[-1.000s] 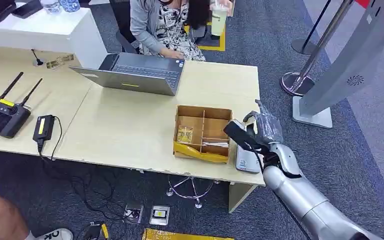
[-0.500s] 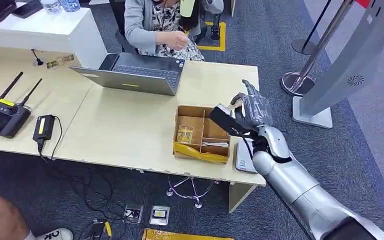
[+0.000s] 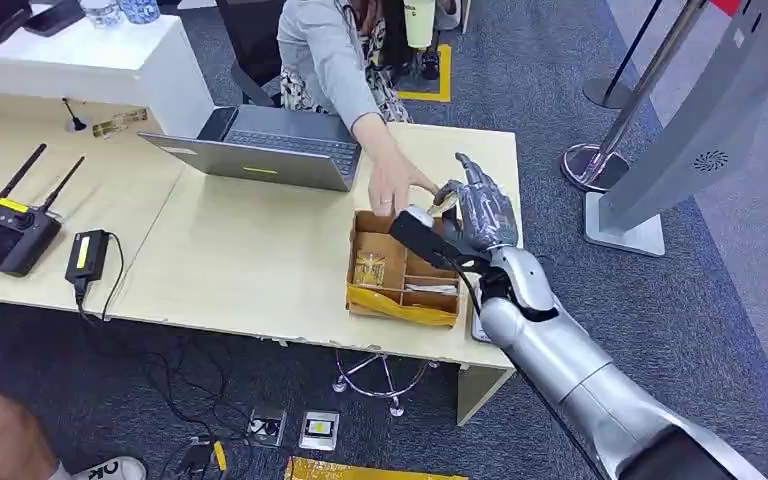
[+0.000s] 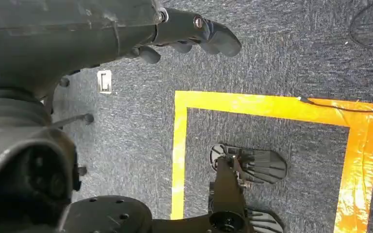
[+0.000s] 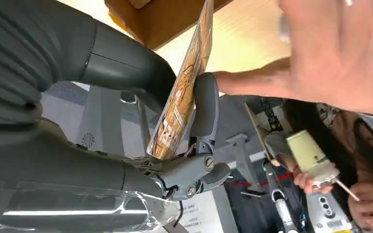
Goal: Pass the card to the sensor for recognition and then transmit it.
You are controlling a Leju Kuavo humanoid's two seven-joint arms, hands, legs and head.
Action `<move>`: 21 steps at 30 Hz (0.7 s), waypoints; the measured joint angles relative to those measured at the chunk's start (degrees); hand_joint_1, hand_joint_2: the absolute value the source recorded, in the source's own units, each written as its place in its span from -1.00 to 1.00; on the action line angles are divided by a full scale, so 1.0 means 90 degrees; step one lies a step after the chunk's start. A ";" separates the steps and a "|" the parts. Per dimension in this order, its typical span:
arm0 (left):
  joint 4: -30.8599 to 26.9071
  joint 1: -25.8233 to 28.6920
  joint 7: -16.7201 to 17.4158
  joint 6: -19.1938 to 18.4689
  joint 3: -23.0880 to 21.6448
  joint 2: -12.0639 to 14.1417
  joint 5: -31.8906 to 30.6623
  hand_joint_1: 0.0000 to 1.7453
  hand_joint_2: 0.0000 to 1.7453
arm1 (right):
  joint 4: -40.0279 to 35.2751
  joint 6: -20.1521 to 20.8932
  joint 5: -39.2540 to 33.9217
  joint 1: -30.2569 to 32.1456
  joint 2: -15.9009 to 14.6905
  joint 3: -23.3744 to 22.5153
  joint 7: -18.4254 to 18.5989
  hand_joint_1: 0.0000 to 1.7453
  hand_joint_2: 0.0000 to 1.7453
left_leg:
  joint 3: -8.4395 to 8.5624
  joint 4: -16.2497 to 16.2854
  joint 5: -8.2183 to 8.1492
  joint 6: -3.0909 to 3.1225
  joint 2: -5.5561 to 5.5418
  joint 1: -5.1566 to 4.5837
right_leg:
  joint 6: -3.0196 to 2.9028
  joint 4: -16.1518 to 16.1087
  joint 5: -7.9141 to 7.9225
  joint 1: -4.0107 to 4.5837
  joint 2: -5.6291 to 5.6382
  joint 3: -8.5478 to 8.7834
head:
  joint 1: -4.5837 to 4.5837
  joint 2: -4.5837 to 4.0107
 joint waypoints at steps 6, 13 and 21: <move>0.0000 -0.0001 0.0000 -0.0034 -0.0005 0.0000 -0.0002 -1.00 -1.00 | 0.0097 -0.0024 0.0139 0.0002 0.0056 -0.0005 0.0015 1.00 1.00 | 0.0001 0.0000 0.0000 0.0000 0.0000 0.0000 | 0.0000 0.0000 0.0000 -0.0001 0.0001 0.0000 | 0.0000 0.0000; 0.0000 -0.0018 0.0005 -0.0056 -0.0027 -0.0005 -0.0022 -1.00 -1.00 | 0.0114 0.0068 0.0433 0.0003 0.0061 -0.0019 0.0148 1.00 1.00 | 0.0001 0.0001 0.0000 0.0000 0.0000 0.0000 | 0.0000 0.0000 0.0000 0.0000 0.0001 0.0000 | 0.0000 0.0000; 0.0002 -0.0026 0.0005 -0.0053 -0.0109 -0.0012 -0.0007 -1.00 -1.00 | 0.0109 0.0281 0.0755 0.0013 0.0092 -0.0019 0.0163 -1.00 -1.00 | 0.0001 0.0000 0.0000 0.0000 0.0002 0.0000 | 0.0000 0.0000 0.0000 0.0000 0.0006 -0.0001 | 0.0000 0.0000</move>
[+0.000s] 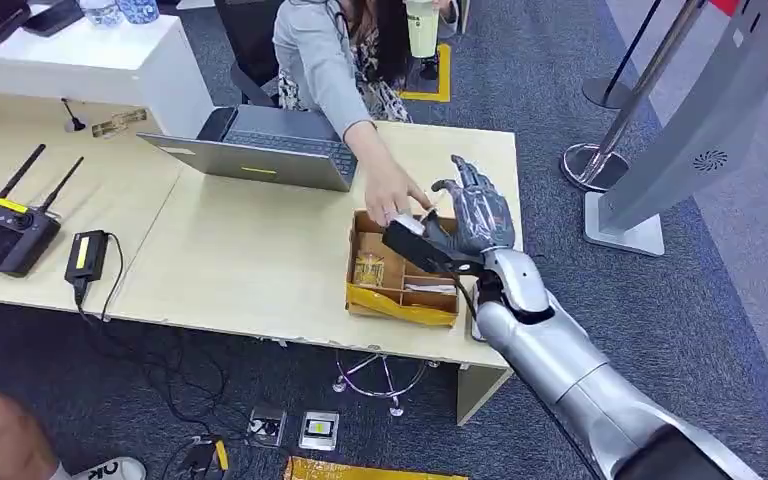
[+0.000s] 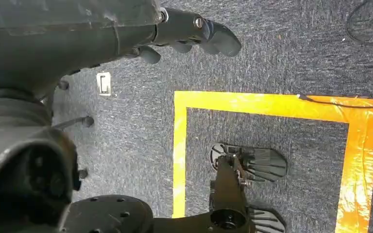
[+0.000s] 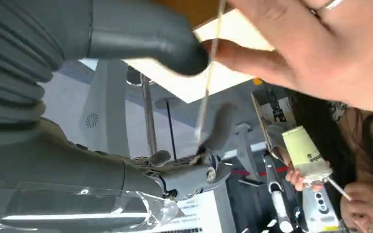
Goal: Pass the card to the sensor for recognition and then transmit it.
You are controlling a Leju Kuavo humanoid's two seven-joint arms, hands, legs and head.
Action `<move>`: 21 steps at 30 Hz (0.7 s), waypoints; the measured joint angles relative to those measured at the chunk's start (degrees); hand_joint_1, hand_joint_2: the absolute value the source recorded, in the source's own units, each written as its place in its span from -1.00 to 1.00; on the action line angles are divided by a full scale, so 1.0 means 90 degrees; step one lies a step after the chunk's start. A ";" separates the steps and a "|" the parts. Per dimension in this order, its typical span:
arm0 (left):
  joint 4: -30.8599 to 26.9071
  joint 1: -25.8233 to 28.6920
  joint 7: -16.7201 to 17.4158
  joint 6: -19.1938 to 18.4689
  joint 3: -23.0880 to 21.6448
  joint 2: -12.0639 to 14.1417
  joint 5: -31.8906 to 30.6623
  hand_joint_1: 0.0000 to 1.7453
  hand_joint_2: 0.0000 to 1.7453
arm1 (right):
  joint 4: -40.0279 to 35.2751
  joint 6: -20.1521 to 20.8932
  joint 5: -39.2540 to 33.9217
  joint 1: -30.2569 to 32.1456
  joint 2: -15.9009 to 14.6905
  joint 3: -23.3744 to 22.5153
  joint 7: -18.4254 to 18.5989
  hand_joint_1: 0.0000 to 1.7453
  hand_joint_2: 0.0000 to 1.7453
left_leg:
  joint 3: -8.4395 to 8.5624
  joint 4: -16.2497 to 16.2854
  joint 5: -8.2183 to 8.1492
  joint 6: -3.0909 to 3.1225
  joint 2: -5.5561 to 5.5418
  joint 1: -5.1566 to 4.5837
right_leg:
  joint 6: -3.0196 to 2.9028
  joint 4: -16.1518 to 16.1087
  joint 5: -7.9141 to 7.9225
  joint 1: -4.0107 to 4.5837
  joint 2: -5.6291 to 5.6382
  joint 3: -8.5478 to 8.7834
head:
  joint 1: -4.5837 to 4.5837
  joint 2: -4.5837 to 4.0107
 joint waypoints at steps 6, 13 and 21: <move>0.0002 0.0004 0.0000 0.0019 -0.0005 -0.0007 0.0019 -1.00 -1.00 | -0.0109 0.0127 0.0170 0.0005 0.0054 0.0000 0.0039 -1.00 -1.00 | -0.0001 0.0000 0.0000 0.0000 0.0000 0.0000 | 0.0000 0.0000 0.0000 0.0000 0.0000 0.0000 | 0.0000 0.0000; 0.0005 0.0011 -0.0005 0.0029 -0.0005 -0.0007 0.0039 -1.00 -1.00 | -0.0318 0.0139 0.0359 0.0015 0.0080 0.0000 0.0187 -1.00 -1.00 | 0.0000 0.0000 0.0000 0.0000 0.0000 0.0000 | 0.0000 0.0000 0.0000 0.0000 0.0001 -0.0002 | 0.0000 0.0000; 0.0005 0.0048 -0.0109 0.0029 -0.0005 0.0002 0.0148 -1.00 -1.00 | -0.0923 0.0158 0.0340 0.0295 -0.0202 -0.0136 0.0425 -1.00 -1.00 | 0.0001 0.0001 0.0000 0.0000 0.0001 0.0000 | 0.0000 -0.0001 0.0000 0.0000 -0.0001 -0.0002 | 0.0002 0.0000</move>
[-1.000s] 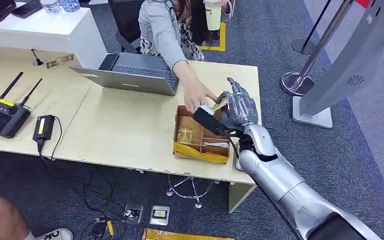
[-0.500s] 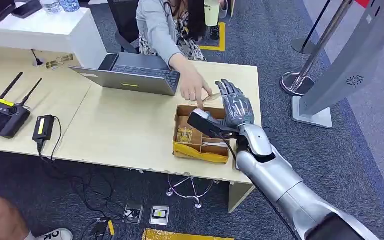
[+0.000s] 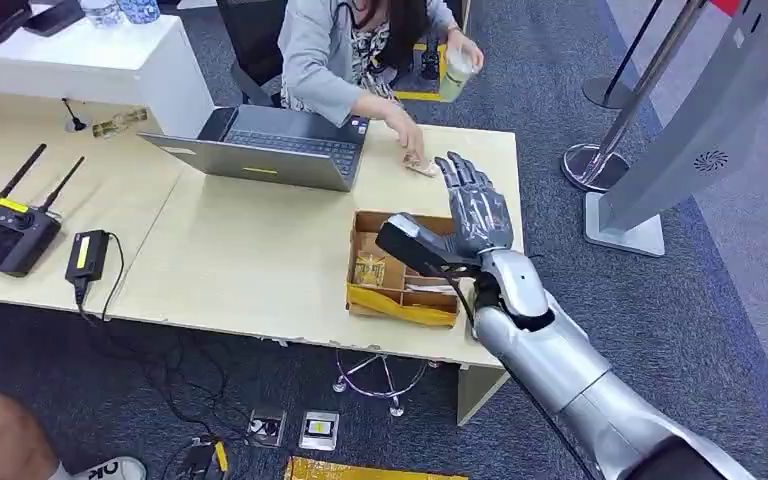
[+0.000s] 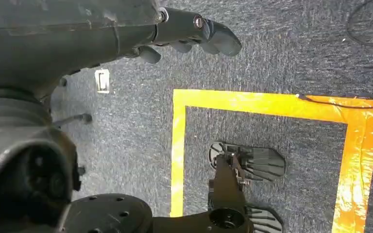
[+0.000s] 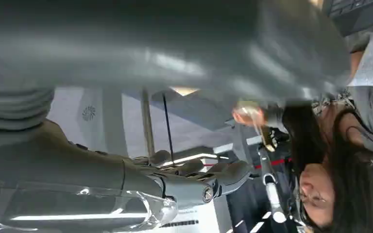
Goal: Pass the card to the sensor for recognition and then transmit it.
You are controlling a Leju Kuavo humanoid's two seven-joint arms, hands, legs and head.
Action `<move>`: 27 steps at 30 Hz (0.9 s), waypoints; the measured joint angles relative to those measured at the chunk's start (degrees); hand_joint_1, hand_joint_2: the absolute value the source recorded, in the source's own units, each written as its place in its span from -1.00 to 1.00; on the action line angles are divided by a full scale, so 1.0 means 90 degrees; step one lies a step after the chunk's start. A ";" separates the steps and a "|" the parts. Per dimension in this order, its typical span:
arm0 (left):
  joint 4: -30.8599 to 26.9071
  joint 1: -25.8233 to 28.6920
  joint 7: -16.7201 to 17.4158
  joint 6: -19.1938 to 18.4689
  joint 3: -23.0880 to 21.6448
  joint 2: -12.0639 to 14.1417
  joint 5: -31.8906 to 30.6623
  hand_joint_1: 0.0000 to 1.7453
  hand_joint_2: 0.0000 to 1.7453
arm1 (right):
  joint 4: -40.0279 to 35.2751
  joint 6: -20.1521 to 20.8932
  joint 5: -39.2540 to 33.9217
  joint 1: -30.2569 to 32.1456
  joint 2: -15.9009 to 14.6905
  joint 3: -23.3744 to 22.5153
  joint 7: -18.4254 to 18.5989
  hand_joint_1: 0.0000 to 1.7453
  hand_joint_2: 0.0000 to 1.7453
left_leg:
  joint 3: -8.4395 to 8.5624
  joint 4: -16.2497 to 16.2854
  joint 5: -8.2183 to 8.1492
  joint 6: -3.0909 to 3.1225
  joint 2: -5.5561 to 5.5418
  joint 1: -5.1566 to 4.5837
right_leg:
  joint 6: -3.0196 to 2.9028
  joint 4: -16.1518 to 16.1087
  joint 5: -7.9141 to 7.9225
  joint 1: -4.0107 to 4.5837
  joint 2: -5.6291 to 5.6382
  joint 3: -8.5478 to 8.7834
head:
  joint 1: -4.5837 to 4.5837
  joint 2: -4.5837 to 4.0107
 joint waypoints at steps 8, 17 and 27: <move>0.0002 0.0185 -0.0180 0.0061 0.0000 0.0085 0.0206 -1.00 -1.00 | -0.1681 0.0663 0.0063 0.0714 -0.0904 -0.0347 0.0785 -1.00 -1.00 | -0.0001 0.0001 -0.0003 -0.0001 0.0003 0.0000 | 0.0000 -0.0002 0.0000 -0.0001 0.0005 -0.0004 | -0.0002 0.0000; 0.0002 0.0316 -0.0371 0.0187 0.0019 0.0153 0.0376 -1.00 -1.00 | -0.3251 0.1071 0.0520 0.1499 -0.1711 -0.0403 0.1393 -1.00 1.00 | 0.0001 -0.0001 -0.0005 -0.0004 0.0010 0.0003 | 0.0000 -0.0002 0.0000 0.0002 0.0007 -0.0005 | -0.0003 0.0000; 0.0002 0.0392 -0.0449 0.0262 0.0022 0.0177 0.0444 -1.00 -1.00 | -0.4084 0.1037 0.0782 0.2066 -0.1896 -0.0306 0.1598 -1.00 1.00 | -0.0003 -0.0002 -0.0005 -0.0004 0.0010 0.0002 | -0.0001 -0.0002 -0.0001 0.0002 0.0007 -0.0004 | -0.0002 0.0000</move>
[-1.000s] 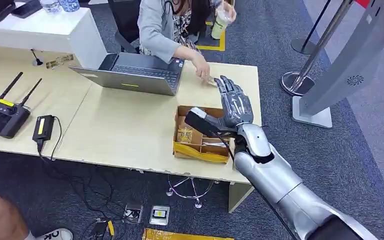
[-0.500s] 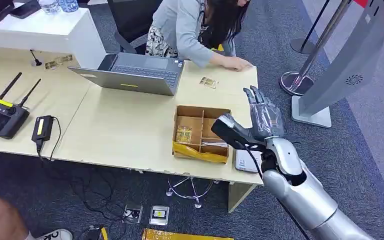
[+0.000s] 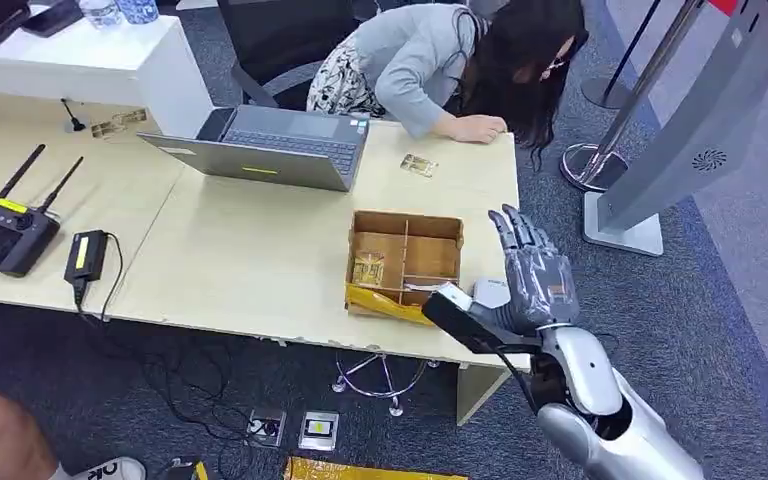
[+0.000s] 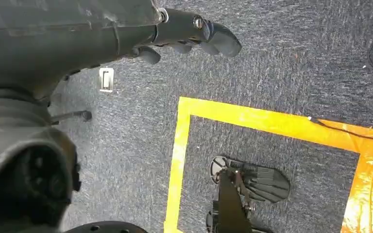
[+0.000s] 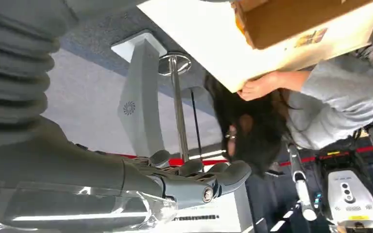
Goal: Pass the card to the sensor for recognition and then transmit it.
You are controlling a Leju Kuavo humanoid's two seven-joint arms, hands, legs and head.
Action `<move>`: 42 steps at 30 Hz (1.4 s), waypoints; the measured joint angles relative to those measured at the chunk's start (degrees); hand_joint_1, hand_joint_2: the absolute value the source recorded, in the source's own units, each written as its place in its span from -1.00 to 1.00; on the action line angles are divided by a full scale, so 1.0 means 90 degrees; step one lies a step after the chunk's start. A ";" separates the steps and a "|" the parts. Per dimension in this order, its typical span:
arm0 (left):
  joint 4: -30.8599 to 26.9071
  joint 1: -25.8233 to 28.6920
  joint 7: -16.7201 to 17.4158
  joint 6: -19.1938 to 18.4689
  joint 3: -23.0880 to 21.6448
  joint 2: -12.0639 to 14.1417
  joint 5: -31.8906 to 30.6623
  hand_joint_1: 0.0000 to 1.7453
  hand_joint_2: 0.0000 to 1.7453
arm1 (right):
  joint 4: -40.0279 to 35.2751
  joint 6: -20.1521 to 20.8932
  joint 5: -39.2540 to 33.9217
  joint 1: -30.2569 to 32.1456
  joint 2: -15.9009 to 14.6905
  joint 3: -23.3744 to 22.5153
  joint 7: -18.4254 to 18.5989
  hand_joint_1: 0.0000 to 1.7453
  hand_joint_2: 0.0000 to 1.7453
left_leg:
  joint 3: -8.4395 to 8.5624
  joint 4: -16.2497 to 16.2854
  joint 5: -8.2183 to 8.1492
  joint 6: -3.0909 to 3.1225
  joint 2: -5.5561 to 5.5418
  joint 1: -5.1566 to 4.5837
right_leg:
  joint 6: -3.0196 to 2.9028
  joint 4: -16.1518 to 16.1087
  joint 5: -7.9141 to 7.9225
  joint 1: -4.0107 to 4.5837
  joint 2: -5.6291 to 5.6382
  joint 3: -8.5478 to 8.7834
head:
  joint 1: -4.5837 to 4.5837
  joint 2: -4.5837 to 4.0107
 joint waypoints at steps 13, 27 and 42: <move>0.0000 -0.0001 0.0022 0.0041 0.0000 -0.0007 -0.0044 -1.00 -1.00 | 0.0005 0.0393 0.0726 0.0052 0.0090 0.0384 0.0236 -1.00 1.00 | -0.0002 -0.0001 0.0000 0.0000 -0.0001 0.0000 | -0.0001 0.0001 -0.0001 0.0001 -0.0002 0.0001 | 0.0000 0.0000; 0.0000 -0.0044 0.0090 0.0003 0.0000 -0.0015 -0.0129 -1.00 -1.00 | 0.0326 0.0391 0.0503 0.0060 0.0405 0.0682 0.0304 -1.00 1.00 | -0.0002 -0.0001 0.0000 0.0000 -0.0001 0.0001 | -0.0001 0.0001 -0.0001 0.0001 -0.0004 0.0001 | 0.0000 0.0000; -0.0002 -0.0115 0.0223 0.0002 0.0000 -0.0039 -0.0250 -1.00 -1.00 | 0.1188 -0.0102 0.0476 -0.0042 0.0726 0.0874 0.0163 -1.00 1.00 | -0.0002 -0.0001 0.0001 0.0000 -0.0001 0.0001 | -0.0001 0.0001 -0.0001 0.0001 -0.0004 0.0002 | 0.0000 0.0000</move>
